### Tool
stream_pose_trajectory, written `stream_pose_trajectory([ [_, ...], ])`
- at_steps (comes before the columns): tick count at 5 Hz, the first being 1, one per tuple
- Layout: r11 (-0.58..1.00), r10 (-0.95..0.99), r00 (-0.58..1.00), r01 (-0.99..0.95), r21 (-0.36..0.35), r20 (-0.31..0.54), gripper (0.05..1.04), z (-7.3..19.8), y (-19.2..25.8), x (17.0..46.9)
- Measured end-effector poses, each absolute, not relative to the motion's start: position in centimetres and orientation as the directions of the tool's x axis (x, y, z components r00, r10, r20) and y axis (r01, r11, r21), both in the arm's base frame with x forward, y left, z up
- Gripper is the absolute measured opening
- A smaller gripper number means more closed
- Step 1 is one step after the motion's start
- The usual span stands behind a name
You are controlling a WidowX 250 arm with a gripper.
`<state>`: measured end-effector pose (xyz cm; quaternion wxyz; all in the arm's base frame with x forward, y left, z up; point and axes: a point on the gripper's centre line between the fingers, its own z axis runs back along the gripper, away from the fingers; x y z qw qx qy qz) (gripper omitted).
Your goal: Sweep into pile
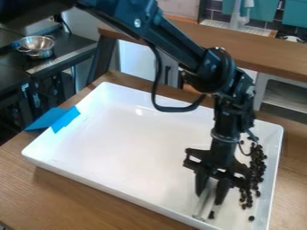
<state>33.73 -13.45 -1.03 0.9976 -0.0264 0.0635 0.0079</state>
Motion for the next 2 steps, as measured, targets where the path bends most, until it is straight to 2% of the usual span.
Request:
stream_pose_trajectory([
  [2, 0.991, 0.067, 0.990, -0.081, -0.110, -0.127, 0.380, -1.02, -15.94, 34.58],
])
